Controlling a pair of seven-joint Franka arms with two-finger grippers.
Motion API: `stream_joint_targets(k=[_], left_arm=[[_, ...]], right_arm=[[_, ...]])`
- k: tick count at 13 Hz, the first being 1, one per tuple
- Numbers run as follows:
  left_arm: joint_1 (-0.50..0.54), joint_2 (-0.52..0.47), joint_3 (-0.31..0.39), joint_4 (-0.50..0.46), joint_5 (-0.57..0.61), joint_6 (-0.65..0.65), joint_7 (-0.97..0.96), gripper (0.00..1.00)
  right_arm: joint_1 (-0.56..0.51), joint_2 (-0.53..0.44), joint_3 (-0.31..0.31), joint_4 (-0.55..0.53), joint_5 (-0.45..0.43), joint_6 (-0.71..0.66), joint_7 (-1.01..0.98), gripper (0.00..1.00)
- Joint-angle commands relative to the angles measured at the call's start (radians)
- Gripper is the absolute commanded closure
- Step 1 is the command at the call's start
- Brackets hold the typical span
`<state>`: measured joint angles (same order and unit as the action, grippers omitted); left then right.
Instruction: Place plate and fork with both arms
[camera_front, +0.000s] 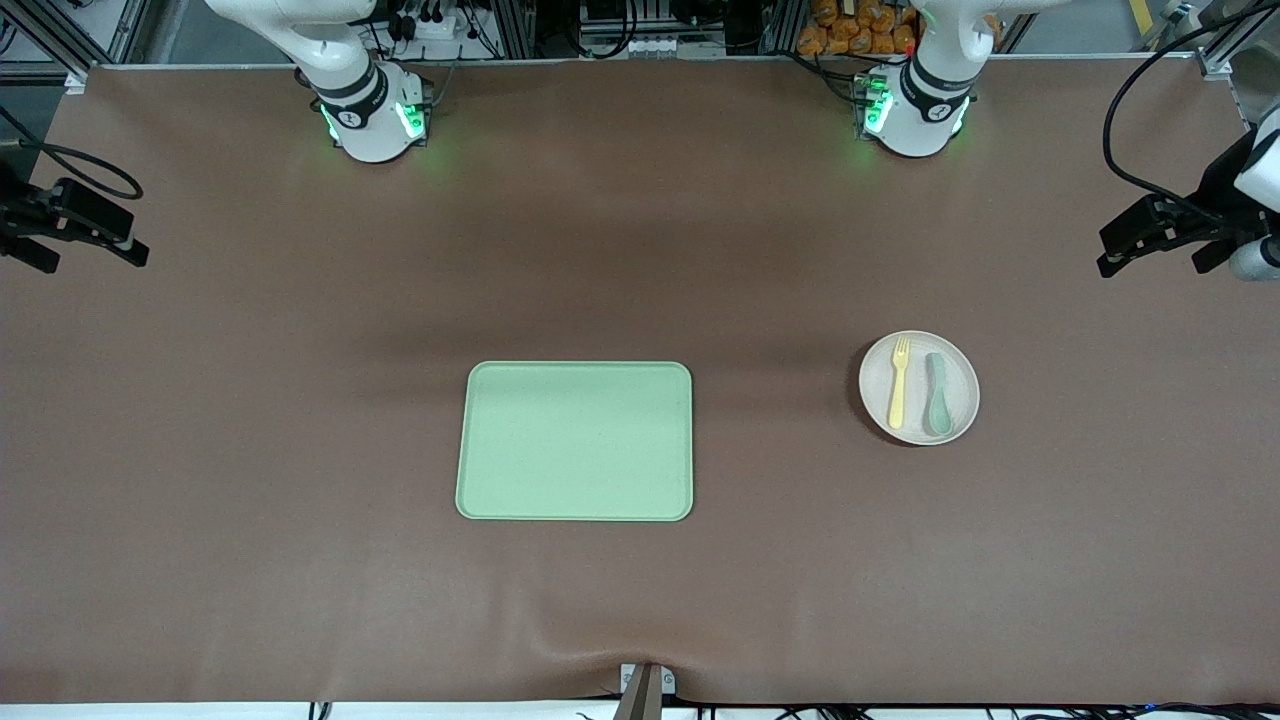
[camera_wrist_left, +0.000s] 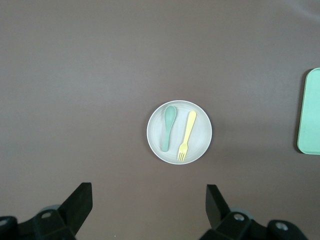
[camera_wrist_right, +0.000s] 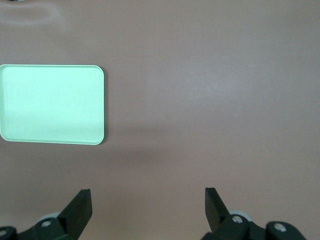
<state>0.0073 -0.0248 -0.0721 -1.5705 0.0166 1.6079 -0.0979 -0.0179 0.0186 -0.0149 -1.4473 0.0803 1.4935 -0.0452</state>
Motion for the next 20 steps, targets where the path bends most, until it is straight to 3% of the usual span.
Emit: stream_joint_targets(k=[1,4,20], left_arm=[[0.002,0.009,-0.005,0.018,0.02,-0.013,0.011,0.0],[0.003,0.011,-0.003,0.024,0.006,-0.011,0.012,0.0],[0.074,0.023,-0.003,-0.031,-0.101,0.007,0.078,0.0]], right_arm=[[-0.017,-0.023,0.001,-0.016,-0.014,0.008,-0.012,0.0],[-0.001,-0.023,0.009,-0.016,-0.065,0.013,-0.012,0.0],[0.007,-0.022,0.007,-0.015,-0.053,0.011,-0.009,0.0]])
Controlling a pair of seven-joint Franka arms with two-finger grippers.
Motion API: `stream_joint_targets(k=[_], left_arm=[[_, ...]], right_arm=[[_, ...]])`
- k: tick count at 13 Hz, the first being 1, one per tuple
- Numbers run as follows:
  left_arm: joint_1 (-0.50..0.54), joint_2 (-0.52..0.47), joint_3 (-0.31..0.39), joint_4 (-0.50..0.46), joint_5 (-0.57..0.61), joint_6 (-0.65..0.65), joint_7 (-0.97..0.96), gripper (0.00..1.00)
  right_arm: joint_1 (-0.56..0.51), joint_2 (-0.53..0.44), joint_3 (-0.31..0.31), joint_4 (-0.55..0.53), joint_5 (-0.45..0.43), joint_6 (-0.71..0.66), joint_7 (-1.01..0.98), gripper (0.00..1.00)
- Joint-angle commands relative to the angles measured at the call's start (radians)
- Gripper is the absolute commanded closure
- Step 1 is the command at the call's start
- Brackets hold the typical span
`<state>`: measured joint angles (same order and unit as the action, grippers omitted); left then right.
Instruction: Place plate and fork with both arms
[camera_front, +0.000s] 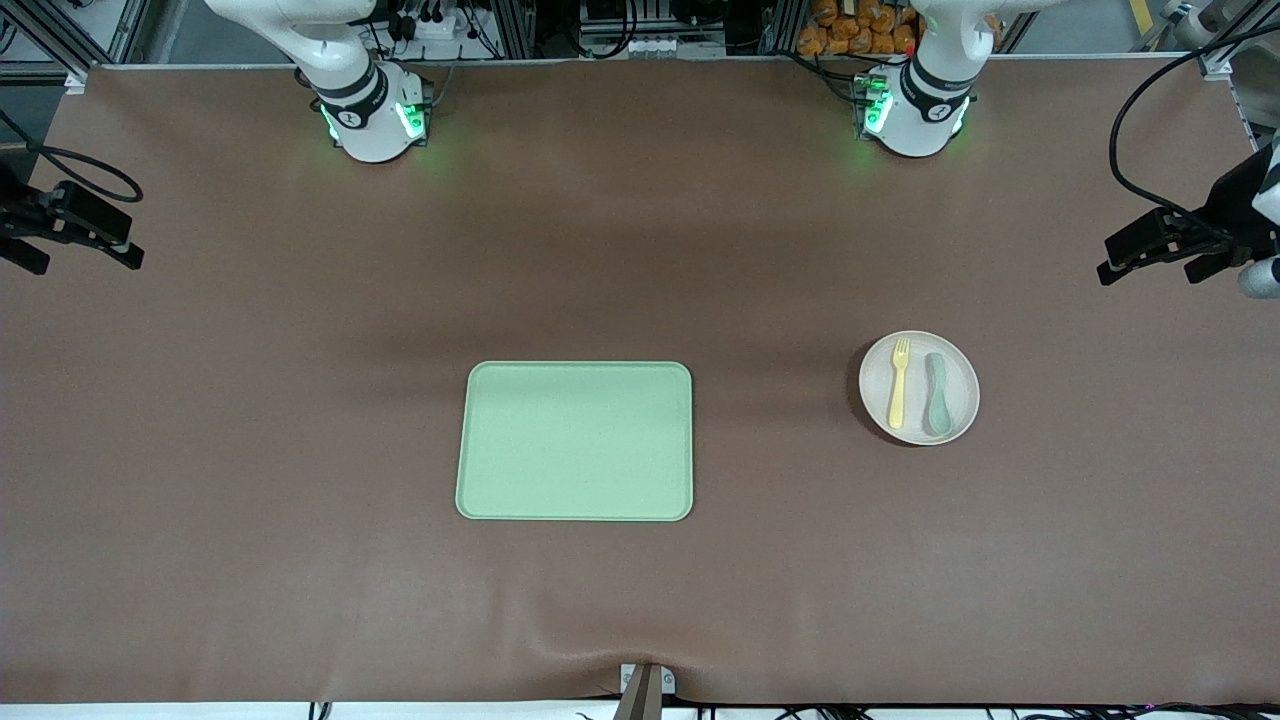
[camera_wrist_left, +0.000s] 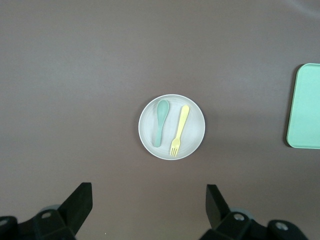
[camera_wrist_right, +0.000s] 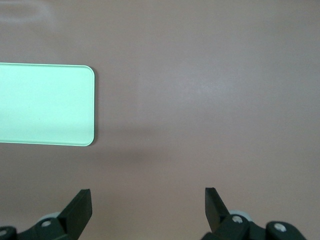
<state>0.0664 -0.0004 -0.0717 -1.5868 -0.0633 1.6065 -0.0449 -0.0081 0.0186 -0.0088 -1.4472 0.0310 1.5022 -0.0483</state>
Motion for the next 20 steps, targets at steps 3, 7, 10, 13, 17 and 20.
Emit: stream_joint_targets(k=[3,7,10,13,17,20], left_arm=[[0.018,0.0,-0.003,-0.039,-0.026,0.029,0.025,0.0],[0.044,0.0,-0.003,-0.117,-0.061,0.093,0.058,0.0],[0.078,0.005,-0.003,-0.196,-0.102,0.165,0.076,0.0],[0.105,0.039,-0.003,-0.225,-0.116,0.202,0.1,0.0],[0.133,0.108,-0.003,-0.233,-0.162,0.236,0.118,0.0],[0.15,0.157,-0.003,-0.233,-0.181,0.256,0.158,0.0]], right_arm=[[0.002,-0.02,0.003,-0.015,-0.002,0.009,-0.005,0.0],[0.004,-0.02,0.004,-0.013,0.001,0.012,-0.005,0.0],[0.0,-0.02,0.003,-0.015,0.001,0.012,-0.005,0.0],[0.0,-0.02,0.003,-0.013,0.001,0.018,-0.005,0.0],[0.0,-0.02,0.003,-0.013,0.003,0.016,-0.005,0.0],[0.005,-0.02,0.003,-0.013,0.003,0.016,-0.005,0.0]])
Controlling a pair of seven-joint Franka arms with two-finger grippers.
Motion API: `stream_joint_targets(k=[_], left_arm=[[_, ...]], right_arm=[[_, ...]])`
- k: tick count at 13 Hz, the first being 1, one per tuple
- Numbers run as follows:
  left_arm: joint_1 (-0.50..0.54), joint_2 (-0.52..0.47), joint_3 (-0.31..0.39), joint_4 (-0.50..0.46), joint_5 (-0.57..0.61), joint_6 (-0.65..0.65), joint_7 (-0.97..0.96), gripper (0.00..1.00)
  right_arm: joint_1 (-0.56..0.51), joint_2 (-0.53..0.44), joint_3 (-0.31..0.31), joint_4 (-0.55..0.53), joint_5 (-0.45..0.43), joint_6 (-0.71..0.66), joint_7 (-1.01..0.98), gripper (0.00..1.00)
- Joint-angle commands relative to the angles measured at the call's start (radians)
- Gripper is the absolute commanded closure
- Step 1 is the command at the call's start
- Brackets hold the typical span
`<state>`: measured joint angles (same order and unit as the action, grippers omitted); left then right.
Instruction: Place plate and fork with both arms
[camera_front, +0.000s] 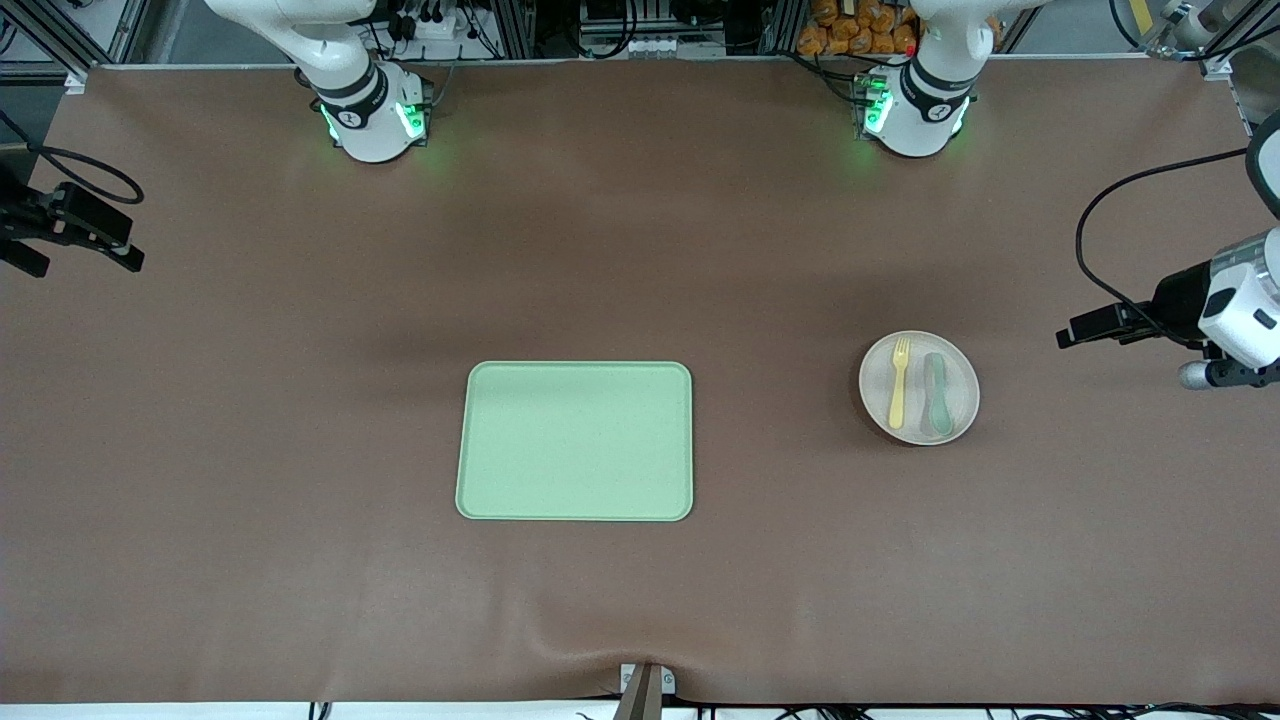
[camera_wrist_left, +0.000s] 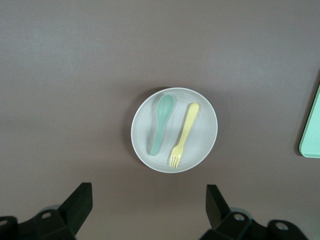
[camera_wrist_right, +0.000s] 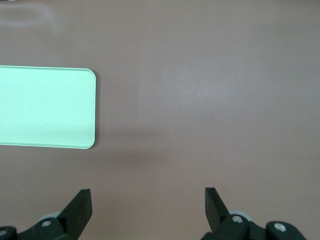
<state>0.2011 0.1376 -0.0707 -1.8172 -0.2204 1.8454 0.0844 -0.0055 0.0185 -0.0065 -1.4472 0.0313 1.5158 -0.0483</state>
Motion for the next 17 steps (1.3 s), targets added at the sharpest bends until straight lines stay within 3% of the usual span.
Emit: stream_joint_targets(k=[1,4,6,12,17], left_arm=[[0.015,0.034,-0.004,-0.002,-0.024,0.018,0.032,0.0],[0.017,0.056,-0.004,-0.022,-0.034,0.032,0.057,0.0],[0.035,0.063,-0.004,-0.086,-0.074,0.119,0.137,0.0],[0.095,0.213,-0.006,-0.117,-0.209,0.224,0.368,0.0],[0.093,0.287,-0.012,-0.14,-0.249,0.323,0.42,0.23]], right_arm=[[0.002,-0.02,0.0,-0.015,0.002,0.0,-0.005,0.0],[0.009,-0.022,-0.004,-0.013,0.001,-0.009,-0.005,0.0],[0.004,-0.022,-0.006,-0.013,0.001,-0.014,-0.005,0.0],[0.01,-0.02,-0.006,-0.013,-0.001,-0.005,-0.005,0.0],[0.021,-0.02,-0.004,-0.012,-0.002,0.001,-0.005,0.0]])
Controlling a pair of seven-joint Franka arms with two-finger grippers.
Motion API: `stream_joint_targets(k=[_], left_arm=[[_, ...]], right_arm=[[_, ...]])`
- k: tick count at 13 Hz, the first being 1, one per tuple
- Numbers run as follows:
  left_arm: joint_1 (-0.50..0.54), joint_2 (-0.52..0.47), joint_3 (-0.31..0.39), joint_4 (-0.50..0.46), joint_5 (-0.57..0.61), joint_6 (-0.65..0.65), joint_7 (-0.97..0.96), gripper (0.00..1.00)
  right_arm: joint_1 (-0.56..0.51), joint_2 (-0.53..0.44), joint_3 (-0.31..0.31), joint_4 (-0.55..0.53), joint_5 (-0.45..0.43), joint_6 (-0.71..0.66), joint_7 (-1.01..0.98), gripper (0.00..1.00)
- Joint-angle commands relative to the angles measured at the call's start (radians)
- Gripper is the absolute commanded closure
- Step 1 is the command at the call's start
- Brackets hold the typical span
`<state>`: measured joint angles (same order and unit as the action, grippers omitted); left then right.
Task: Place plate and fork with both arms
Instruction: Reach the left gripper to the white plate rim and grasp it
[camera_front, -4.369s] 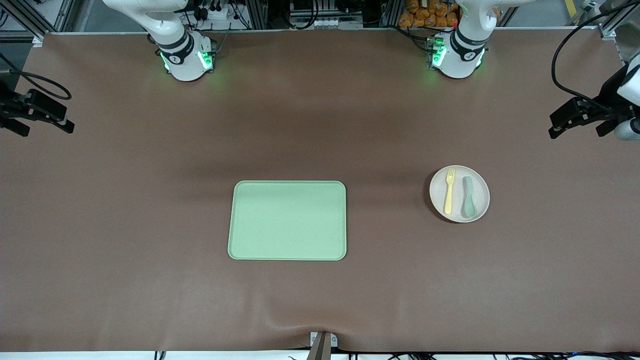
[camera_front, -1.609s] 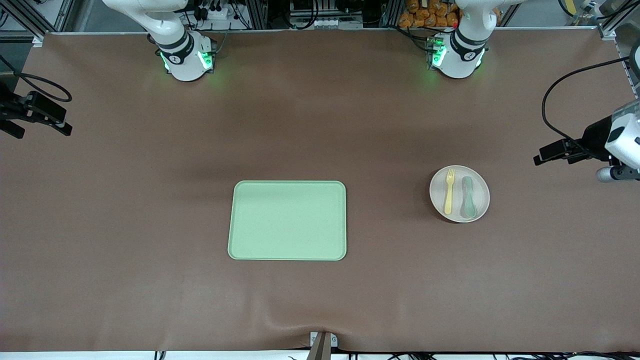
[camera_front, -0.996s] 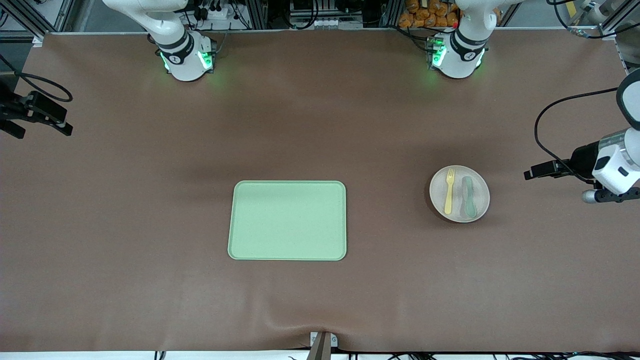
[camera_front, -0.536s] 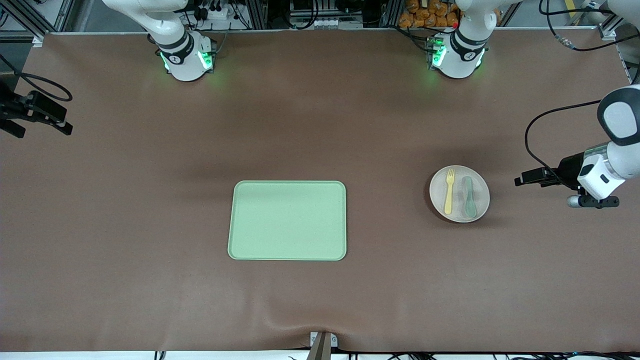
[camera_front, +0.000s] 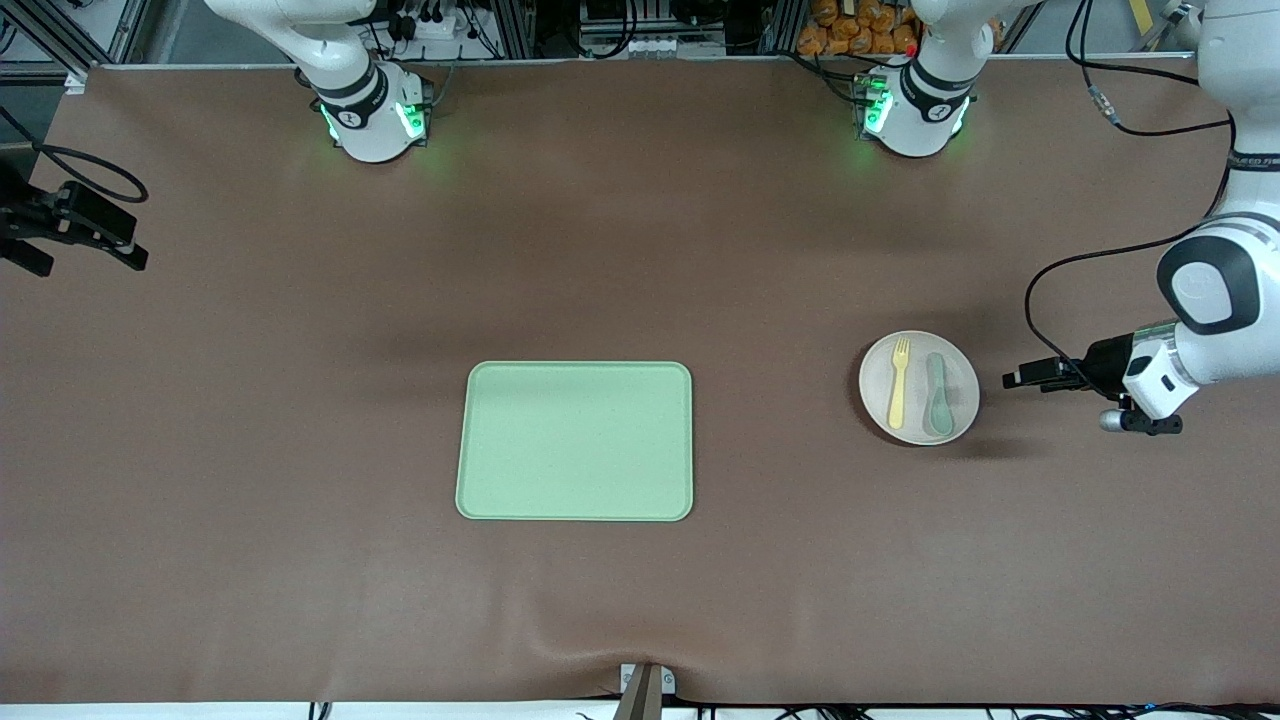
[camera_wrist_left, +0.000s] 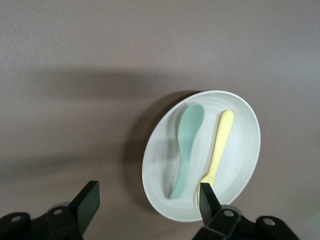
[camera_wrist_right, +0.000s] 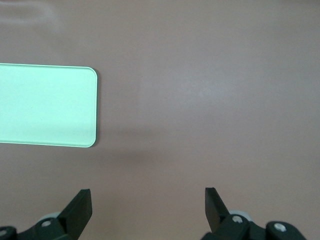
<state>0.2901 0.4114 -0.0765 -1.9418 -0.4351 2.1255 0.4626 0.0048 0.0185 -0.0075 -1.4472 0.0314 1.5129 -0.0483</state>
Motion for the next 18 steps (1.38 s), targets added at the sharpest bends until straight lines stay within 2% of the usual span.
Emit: stream_joint_targets(k=[1,7,11,18], left_arm=[[0.003,0.03,-0.008,-0.026,-0.053,0.077,0.066,0.28],[-0.012,0.047,-0.034,-0.101,-0.083,0.198,0.1,0.44],[-0.009,0.07,-0.035,-0.101,-0.083,0.208,0.136,0.52],[-0.029,0.098,-0.035,-0.097,-0.071,0.208,0.136,0.73]], right_arm=[[0.011,-0.02,-0.003,-0.012,-0.002,0.003,-0.005,0.0],[0.007,-0.02,-0.005,-0.013,-0.004,-0.008,-0.005,0.0],[0.011,-0.02,-0.005,-0.013,-0.004,-0.008,-0.005,0.0],[-0.026,-0.02,-0.005,-0.018,0.001,-0.025,-0.005,0.0]])
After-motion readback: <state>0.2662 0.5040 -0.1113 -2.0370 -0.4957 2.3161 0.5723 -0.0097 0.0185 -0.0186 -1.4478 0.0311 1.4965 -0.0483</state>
